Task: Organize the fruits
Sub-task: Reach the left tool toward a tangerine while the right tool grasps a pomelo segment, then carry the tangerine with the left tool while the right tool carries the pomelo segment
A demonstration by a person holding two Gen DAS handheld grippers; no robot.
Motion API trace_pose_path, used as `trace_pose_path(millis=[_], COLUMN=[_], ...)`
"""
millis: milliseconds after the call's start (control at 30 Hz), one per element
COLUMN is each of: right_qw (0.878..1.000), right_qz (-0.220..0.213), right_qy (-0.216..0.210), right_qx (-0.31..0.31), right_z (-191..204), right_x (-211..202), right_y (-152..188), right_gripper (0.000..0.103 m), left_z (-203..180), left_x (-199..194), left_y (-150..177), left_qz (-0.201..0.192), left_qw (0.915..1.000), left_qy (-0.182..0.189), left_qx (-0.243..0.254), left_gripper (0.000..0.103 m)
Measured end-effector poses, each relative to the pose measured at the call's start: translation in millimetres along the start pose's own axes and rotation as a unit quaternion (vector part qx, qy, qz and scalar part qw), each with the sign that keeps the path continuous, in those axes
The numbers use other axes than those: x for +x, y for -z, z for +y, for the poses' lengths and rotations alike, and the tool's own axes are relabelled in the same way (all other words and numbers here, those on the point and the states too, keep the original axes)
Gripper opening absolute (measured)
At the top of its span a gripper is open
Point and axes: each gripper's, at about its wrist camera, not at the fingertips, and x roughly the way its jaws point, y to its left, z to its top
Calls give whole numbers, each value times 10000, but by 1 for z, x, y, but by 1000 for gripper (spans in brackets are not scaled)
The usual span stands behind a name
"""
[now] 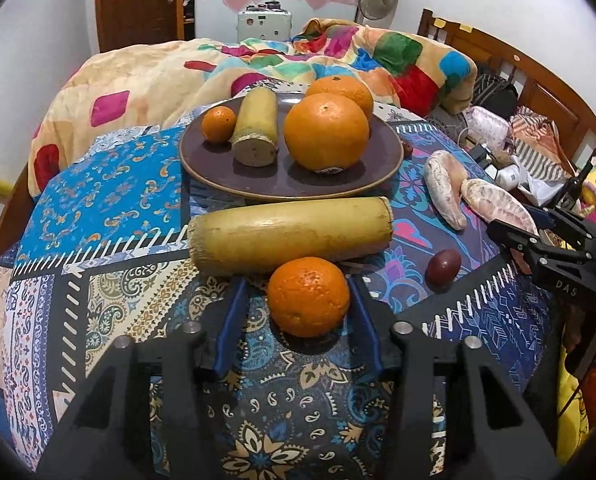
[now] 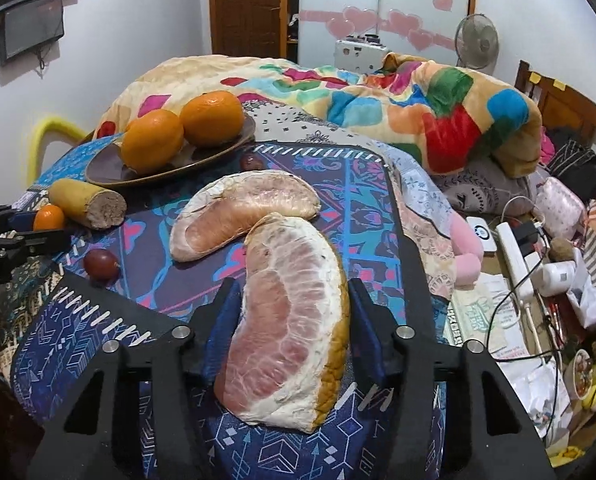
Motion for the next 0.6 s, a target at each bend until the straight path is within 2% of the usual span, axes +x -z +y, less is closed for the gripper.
trace_pose_path(millis=[100, 433, 600], right_qw=[10000, 9998, 9992], right_qz=[-27, -22, -231], right_qy=[19, -146, -245], right_qx=[21, 156, 212], right_z=[0, 7, 13], right_x=[-1, -12, -27], right_y=[0, 2, -6], right_gripper=[47, 46, 46], left_z=[2, 4, 8], left_x=[-2, -15, -30], left_y=[0, 9, 8], left_qz=[-1, -72, -263], left_qw=[9998, 9998, 9996], left_qy=[166, 152, 100], left_qx=[-67, -47, -48], left_gripper=[37, 37, 37])
